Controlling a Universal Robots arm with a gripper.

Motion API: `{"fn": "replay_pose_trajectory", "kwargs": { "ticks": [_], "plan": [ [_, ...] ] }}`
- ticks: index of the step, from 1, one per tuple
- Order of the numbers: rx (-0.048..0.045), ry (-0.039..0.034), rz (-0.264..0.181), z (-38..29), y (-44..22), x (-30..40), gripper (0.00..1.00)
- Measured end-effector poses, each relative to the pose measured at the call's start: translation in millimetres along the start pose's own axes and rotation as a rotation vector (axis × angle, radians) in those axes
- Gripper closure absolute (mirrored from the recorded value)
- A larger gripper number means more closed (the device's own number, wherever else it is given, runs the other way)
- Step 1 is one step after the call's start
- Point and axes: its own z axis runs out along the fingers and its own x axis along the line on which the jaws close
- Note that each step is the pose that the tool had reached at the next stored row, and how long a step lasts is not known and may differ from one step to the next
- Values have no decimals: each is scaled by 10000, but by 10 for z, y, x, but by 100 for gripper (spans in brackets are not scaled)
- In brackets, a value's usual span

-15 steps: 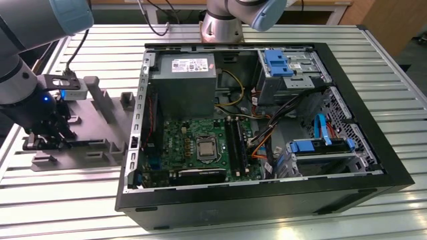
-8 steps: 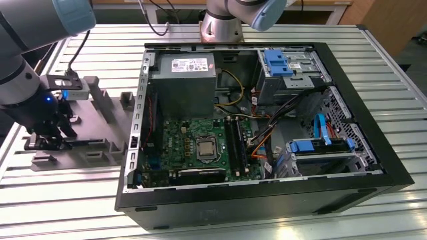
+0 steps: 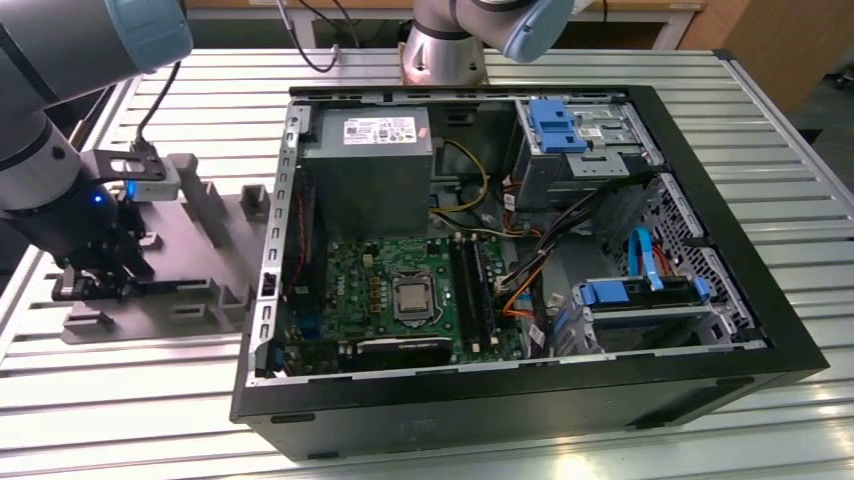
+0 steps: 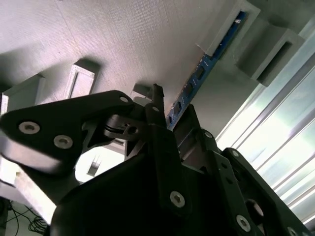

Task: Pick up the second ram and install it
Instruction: 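Pick up the second ram and move it above second insertion slot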

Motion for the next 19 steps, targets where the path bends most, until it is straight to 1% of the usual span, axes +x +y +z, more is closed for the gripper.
{"fn": "replay_pose_trajectory", "kwargs": {
  "ticks": [1,2,4,5,8,14,16,19],
  "plan": [
    [2,-12,0,1,0,0,67],
    [5,-21,0,3,0,-1,76],
    [1,-36,0,2,0,-1,76],
    [0,-42,0,2,0,-1,84],
    [-2,-55,1,1,0,-1,85],
    [-1,-56,-3,-2,0,0,86],
    [-5,-54,-25,-19,1,0,86],
    [-4,-55,-67,-62,1,-1,86]
  ]
}}
